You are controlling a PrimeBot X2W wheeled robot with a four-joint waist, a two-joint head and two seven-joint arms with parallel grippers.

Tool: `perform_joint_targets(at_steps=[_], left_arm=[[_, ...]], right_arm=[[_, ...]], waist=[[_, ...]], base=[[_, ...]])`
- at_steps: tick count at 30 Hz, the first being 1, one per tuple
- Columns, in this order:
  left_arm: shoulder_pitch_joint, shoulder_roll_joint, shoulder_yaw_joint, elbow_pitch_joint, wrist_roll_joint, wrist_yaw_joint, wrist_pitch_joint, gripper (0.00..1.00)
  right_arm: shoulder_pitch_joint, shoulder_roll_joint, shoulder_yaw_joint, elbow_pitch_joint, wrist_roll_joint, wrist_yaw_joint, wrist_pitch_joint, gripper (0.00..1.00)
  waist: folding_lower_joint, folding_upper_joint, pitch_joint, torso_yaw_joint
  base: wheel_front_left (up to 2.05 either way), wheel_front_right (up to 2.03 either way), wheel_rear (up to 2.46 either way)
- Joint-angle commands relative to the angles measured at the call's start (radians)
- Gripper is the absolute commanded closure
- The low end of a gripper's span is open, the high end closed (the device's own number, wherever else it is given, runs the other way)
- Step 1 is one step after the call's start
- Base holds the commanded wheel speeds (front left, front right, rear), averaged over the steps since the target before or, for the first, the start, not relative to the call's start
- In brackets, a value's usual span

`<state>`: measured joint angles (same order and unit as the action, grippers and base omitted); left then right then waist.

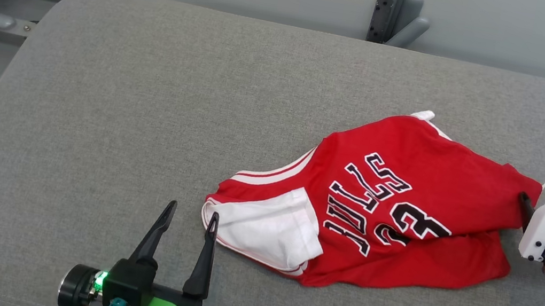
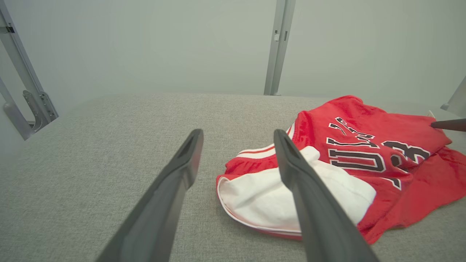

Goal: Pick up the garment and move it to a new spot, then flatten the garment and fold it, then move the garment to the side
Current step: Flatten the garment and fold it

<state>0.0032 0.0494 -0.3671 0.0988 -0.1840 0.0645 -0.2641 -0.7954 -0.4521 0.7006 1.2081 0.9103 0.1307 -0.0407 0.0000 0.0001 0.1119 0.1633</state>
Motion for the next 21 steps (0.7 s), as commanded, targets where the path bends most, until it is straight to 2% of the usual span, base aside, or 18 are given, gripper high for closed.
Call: perform_joint_targets(at_steps=[1, 4, 5, 7, 8, 10, 15, 21], left_arm=[[-0.021, 0.002, -0.002, 0.000, 0.003, -0.004, 0.000, 0.00], [-0.024, 0.002, -0.005, 0.001, 0.005, -0.005, 0.000, 0.00], [-0.025, 0.002, -0.005, 0.000, 0.005, -0.007, 0.000, 0.00], [-0.029, 0.002, -0.005, -0.009, 0.000, -0.013, 0.000, 0.00], [-0.029, 0.002, -0.005, -0.009, 0.000, -0.013, 0.000, 0.00], [-0.034, 0.002, -0.007, -0.015, -0.002, -0.017, 0.000, 0.00], [-0.037, 0.002, -0.013, -0.021, -0.006, -0.020, 0.000, 0.00], [-0.037, 0.002, -0.016, -0.032, -0.007, -0.013, 0.000, 0.00]], right_arm=[[-0.015, 0.000, -0.016, 0.016, 0.016, 0.000, -0.011, 0.00], [-0.005, 0.018, -0.052, 0.028, 0.065, 0.000, -0.009, 0.00], [-0.002, 0.027, -0.075, 0.027, 0.093, 0.000, -0.007, 0.03], [0.006, 0.031, -0.107, 0.025, 0.134, 0.000, 0.002, 0.61], [0.006, 0.031, -0.107, 0.025, 0.134, 0.000, 0.002, 0.61], [0.015, 0.034, -0.118, 0.014, 0.158, 0.000, 0.010, 1.00], [0.027, 0.030, -0.111, -0.009, 0.171, 0.000, 0.016, 1.00], [-0.036, 0.005, -0.073, -0.100, 0.129, 0.000, -0.091, 1.00]], waist=[[0.0000, -0.0001, 0.019, 0.019], [0.0000, -0.0001, 0.027, 0.027], [0.0000, -0.0001, 0.028, 0.028], [0.0000, -0.0001, 0.030, 0.031], [0.0000, -0.0001, 0.030, 0.031], [0.0000, -0.0001, 0.032, 0.033], [0.0000, -0.0001, 0.033, 0.035], [0.0000, -0.0001, 0.039, 0.035]], base=[[0.00, 0.00, 0.00], [0.00, 0.00, 0.00], [0.00, 0.00, 0.00], [0.00, 0.00, 0.00], [0.00, 0.00, 0.00], [0.00, 0.00, 0.00], [0.00, 0.00, 0.00], [0.00, 0.00, 0.00]])
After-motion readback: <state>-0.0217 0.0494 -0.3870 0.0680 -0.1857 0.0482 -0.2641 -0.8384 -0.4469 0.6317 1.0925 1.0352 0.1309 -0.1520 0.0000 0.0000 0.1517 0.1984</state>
